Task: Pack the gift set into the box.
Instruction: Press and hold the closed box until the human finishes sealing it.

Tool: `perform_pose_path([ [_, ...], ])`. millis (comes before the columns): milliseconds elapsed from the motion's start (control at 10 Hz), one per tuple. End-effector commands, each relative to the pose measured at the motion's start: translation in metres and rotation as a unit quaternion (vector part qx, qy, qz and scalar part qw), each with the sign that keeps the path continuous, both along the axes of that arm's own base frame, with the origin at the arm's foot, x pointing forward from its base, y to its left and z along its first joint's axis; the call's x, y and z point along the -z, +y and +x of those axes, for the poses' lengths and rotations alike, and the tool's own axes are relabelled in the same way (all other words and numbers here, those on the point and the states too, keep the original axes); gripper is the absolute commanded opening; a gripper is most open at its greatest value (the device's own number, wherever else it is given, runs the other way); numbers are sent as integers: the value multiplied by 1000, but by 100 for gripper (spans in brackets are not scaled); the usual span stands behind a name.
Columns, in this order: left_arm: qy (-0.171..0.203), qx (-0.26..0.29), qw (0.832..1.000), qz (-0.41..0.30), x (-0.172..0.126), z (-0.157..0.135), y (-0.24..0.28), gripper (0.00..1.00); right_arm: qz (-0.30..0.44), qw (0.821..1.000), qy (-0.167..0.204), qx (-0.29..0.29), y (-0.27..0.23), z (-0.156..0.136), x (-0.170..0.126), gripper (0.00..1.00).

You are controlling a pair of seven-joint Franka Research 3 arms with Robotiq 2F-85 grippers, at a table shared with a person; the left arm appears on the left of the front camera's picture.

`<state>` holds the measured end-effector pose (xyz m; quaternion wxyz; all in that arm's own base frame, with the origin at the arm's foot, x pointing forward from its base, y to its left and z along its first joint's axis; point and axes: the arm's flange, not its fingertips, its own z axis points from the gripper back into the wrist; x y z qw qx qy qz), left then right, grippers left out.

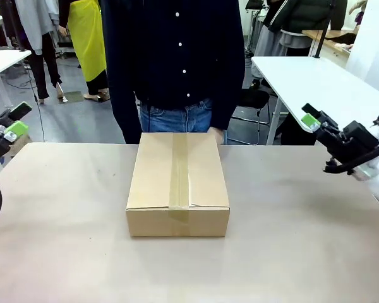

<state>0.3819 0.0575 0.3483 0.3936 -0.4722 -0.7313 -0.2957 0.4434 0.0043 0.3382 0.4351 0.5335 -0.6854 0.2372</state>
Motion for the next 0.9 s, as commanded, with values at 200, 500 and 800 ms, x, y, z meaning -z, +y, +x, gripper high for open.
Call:
perform_pose_path([
  [200, -14, 17, 998, 52, -15, 9, -15, 100, -33, 998, -5, -47, 21, 21, -21, 100],
  [500, -14, 17, 998, 52, -15, 9, -15, 100, -33, 998, -5, -47, 21, 21, -21, 100],
  [800, -14, 17, 998, 52, -15, 9, -15, 100, -33, 998, -5, -47, 21, 21, -21, 100],
])
